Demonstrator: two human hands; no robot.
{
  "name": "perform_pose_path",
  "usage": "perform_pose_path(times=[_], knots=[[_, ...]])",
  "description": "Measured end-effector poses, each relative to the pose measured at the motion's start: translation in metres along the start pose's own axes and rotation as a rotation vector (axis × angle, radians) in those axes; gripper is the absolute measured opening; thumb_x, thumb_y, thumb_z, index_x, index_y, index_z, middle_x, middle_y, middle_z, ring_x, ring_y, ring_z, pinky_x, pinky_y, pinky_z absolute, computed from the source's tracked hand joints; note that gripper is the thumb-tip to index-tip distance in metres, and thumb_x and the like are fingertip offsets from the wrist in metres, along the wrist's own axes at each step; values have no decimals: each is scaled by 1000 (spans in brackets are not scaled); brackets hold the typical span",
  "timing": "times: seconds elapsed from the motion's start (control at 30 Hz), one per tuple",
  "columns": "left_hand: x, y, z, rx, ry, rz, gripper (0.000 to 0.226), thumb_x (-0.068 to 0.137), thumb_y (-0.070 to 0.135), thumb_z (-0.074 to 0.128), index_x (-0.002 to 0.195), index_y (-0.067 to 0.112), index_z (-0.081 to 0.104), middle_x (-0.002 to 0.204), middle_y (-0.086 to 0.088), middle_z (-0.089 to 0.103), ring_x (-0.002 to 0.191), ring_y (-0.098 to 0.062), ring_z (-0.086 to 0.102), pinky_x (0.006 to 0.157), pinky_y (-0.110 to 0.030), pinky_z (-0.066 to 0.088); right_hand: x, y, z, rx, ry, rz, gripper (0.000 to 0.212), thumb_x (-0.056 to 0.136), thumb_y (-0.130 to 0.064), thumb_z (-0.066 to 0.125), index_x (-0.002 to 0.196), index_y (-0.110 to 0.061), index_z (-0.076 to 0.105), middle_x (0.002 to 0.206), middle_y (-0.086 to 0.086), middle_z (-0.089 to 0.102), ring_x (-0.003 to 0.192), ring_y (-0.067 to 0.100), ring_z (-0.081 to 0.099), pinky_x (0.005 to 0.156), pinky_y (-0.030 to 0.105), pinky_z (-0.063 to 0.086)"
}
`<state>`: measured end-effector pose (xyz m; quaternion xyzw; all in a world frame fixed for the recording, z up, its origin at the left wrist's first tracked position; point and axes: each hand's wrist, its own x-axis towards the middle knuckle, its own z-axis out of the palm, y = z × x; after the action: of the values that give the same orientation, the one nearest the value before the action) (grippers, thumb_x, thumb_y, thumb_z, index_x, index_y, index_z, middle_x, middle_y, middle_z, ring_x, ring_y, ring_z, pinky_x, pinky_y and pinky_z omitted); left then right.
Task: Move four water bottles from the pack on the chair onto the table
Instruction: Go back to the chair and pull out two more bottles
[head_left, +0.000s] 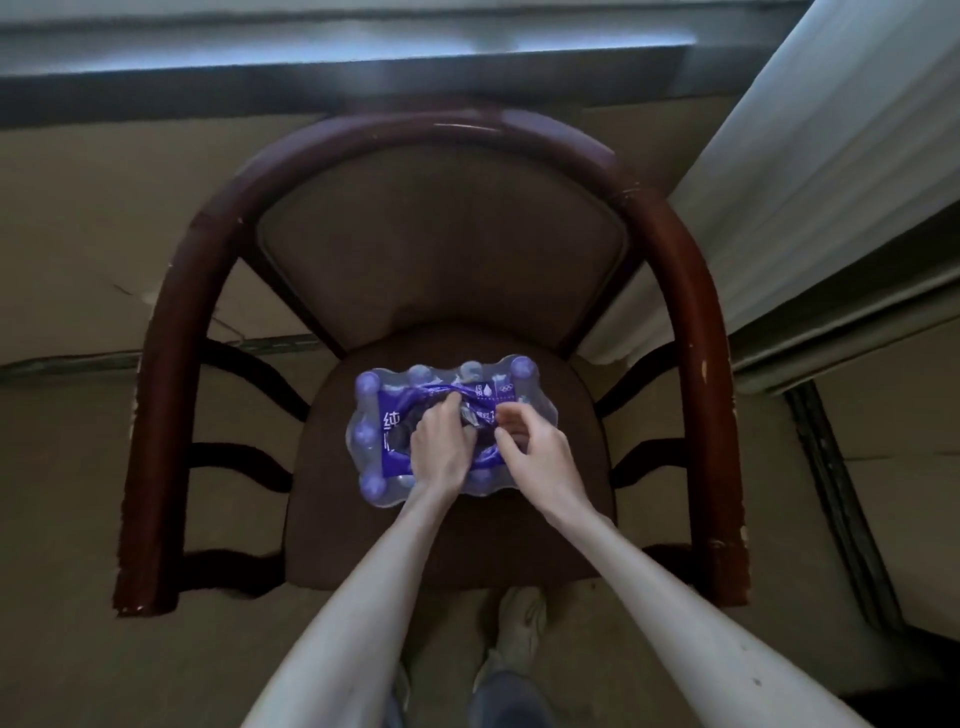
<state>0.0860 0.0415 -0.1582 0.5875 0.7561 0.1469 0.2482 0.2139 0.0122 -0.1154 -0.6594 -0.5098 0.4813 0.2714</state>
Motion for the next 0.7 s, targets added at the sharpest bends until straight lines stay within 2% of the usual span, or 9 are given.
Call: perform_pose_path(times=[0.1, 0.2, 0.33, 0.43, 0.53, 0.6, 0.7], knots=[[-6, -11, -13, -73, -32, 109, 11, 86, 17, 61, 94, 24, 60, 87, 3, 69, 82, -15, 67, 76, -33, 53, -6, 2, 2, -27, -14, 2, 32, 96, -17, 58, 128, -25, 57, 118, -14, 61, 113, -1, 59, 99, 25, 52], [-18, -17, -30, -140, -17, 261, 18, 89, 25, 63, 107, 24, 61, 95, 4, 68, 86, -8, 63, 80, -30, 53, -10, 4, 3, -51, -52, 7, 44, 94, -19, 62, 134, -29, 49, 131, -11, 56, 121, 1, 54, 102, 31, 52], [-33, -12, -63, -228, 53, 377, 39, 87, 31, 64, 124, 20, 60, 98, 6, 58, 90, -8, 56, 78, -28, 52, -13, 1, 7, -95, -135, -22, 75, 85, -32, 73, 147, -30, 31, 150, -7, 37, 138, 7, 37, 112, 37, 41], [-38, -7, -91, -274, 65, 505, 42, 87, 27, 67, 126, 15, 61, 108, -2, 65, 101, -12, 58, 83, -30, 54, -18, -13, 15, -77, -96, -114, 91, 77, -43, 77, 150, -38, 22, 154, -16, 26, 144, 6, 25, 115, 35, 32], [-42, 2, -114, -281, 85, 620, 39, 88, 30, 67, 124, 15, 63, 114, 0, 68, 110, -11, 56, 88, -30, 52, -22, -36, 22, -4, 30, -269, 83, 75, -39, 81, 141, -46, 30, 140, -35, 37, 135, -7, 38, 110, 21, 38], [-42, 13, -127, -318, 111, 653, 36, 87, 29, 69, 120, 17, 65, 112, 2, 69, 110, -9, 56, 88, -31, 51, -25, -49, 24, 46, 137, -317, 74, 77, -29, 81, 132, -49, 37, 131, -37, 48, 124, -10, 50, 102, 15, 44], [-36, 23, -142, -370, 136, 672, 36, 83, 29, 74, 117, 21, 67, 108, 9, 69, 104, -7, 58, 87, -28, 50, -22, -66, 22, 30, 248, -309, 61, 71, -19, 83, 123, -25, 52, 118, -17, 63, 110, 4, 64, 95, 37, 54]])
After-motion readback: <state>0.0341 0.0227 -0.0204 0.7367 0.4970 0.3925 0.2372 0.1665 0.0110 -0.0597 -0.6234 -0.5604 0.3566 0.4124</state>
